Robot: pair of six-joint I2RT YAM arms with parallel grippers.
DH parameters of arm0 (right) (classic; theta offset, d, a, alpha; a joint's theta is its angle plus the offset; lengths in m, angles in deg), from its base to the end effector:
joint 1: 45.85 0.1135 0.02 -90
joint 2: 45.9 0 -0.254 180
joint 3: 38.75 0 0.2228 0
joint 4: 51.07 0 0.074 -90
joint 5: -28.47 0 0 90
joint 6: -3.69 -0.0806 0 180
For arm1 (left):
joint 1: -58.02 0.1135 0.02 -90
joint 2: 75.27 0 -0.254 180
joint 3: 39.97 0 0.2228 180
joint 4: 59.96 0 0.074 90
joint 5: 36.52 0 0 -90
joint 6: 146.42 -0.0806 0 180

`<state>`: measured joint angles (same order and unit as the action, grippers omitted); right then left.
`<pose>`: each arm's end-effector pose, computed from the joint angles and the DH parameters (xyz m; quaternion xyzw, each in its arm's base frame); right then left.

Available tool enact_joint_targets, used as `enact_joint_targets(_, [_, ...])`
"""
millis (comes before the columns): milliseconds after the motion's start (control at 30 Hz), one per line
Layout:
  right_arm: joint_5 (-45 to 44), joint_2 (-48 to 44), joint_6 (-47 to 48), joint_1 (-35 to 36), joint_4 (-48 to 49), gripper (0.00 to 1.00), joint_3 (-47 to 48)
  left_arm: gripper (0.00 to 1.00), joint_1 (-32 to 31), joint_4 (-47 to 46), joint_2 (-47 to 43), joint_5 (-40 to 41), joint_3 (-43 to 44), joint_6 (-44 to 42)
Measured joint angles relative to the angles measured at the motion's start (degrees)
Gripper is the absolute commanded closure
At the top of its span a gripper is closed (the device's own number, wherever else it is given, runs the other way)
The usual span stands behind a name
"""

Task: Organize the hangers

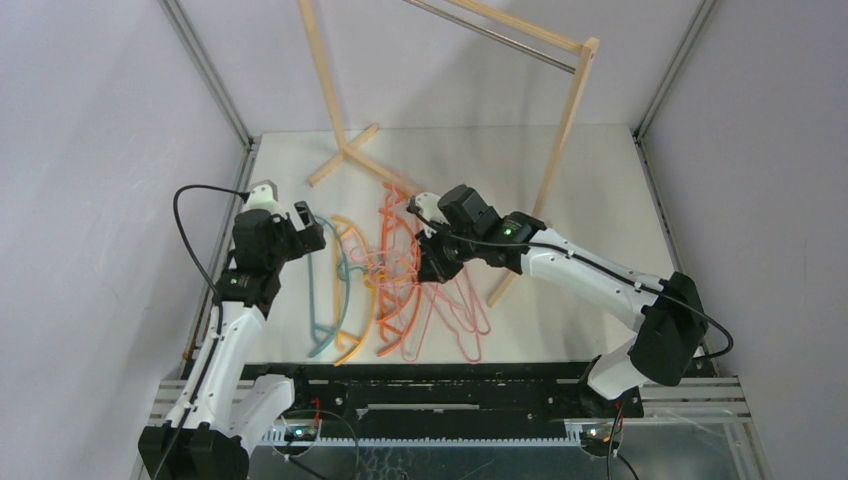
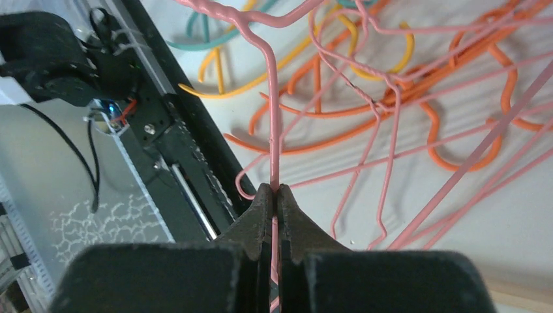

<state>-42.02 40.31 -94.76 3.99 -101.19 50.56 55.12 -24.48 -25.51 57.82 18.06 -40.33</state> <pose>0.1909 0.2680 0.2693 -0.3821 0.8359 0.3135 0.2385 0.2137 -0.0047 0.2689 -0.1176 0.8451 -0.0540 0.5188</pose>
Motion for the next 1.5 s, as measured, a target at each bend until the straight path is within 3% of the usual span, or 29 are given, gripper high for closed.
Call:
enact_joint_targets(300, [-1.09,-3.23,-9.64,-4.72,6.91,1.00,1.53,0.00,0.00,0.00,-0.94,0.00,-1.38,0.02])
enact_joint_targets(600, [-13.99,-8.66,-19.52,-8.17,23.50,1.00,5.60,0.00,0.00,0.22,-1.09,0.00,-1.57,0.02])
enact_joint_targets(833, [-19.63,-4.68,-22.69,-8.59,32.35,1.00,12.20,0.00,0.00,0.35,-1.09,-0.04,-1.57,0.02])
enact_joint_targets(1133, [-23.30,6.03,-22.49,-9.77,33.42,1.00,23.89,0.00,0.00,0.61,-2.34,-0.02,-1.77,0.00])
enact_joint_targets(1500, [-26.84,8.09,-22.58,-12.72,33.88,1.00,24.30,0.00,0.00,1.09,-2.16,-0.02,-2.67,-0.11])
